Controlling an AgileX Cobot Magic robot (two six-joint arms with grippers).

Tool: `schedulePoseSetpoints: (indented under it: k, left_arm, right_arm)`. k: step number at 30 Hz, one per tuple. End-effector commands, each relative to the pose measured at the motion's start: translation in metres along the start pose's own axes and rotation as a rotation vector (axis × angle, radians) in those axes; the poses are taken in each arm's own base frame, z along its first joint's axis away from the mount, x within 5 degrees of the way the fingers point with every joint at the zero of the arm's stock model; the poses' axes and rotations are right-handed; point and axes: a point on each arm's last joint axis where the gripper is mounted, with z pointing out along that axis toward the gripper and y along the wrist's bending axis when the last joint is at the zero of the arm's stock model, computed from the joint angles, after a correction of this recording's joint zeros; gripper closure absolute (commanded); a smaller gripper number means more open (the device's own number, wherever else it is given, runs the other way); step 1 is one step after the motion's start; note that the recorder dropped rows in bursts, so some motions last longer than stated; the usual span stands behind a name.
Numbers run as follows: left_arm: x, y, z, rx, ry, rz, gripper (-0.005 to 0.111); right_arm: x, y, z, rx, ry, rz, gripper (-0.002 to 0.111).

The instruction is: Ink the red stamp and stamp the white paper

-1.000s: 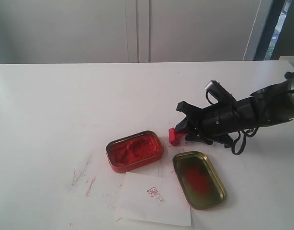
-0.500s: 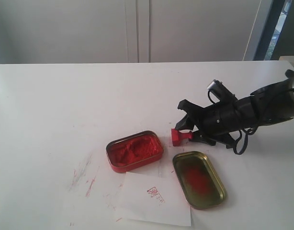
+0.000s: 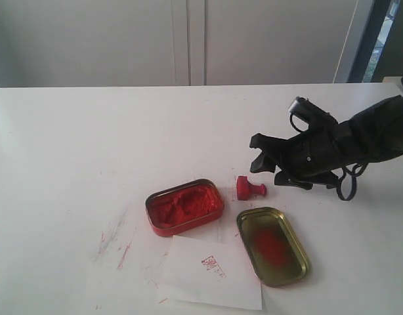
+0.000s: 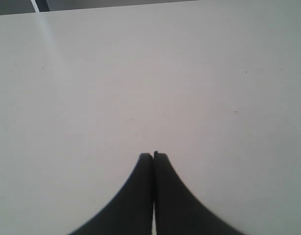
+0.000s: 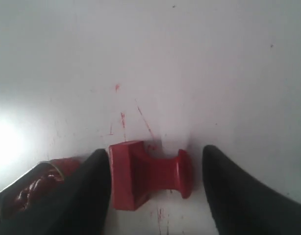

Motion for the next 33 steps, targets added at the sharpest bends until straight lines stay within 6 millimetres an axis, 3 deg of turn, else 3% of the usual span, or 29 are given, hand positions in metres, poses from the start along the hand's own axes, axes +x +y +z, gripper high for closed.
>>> schedulePoseSetpoints:
  k: [1,19,22,30,33]
  left_arm:
    - [0.001,0.0,0.0,-0.001,0.001,-0.002,0.107]
    - [0.001,0.0,0.0,-0.001,0.001,-0.002,0.107]
    - [0.001,0.0,0.0,-0.001,0.001,-0.002,0.107]
    - [0.001,0.0,0.0,-0.001,0.001,-0.002,0.107]
    - [0.001,0.0,0.0,-0.001,0.001,-0.002,0.107]
  right_arm:
    - [-0.003,0.002,-0.013,0.014,-0.018,-0.065,0.054]
    - [0.003,0.015,-0.049,0.057,0.074,-0.307,0.059]
    - [0.006,0.019,-0.054,0.033,0.117,-0.32,0.067]
    - [0.007,0.028,-0.072,0.016,0.103,-0.362,0.103]
    - [0.007,0.028,-0.075,0.033,0.102,-0.396,0.108]
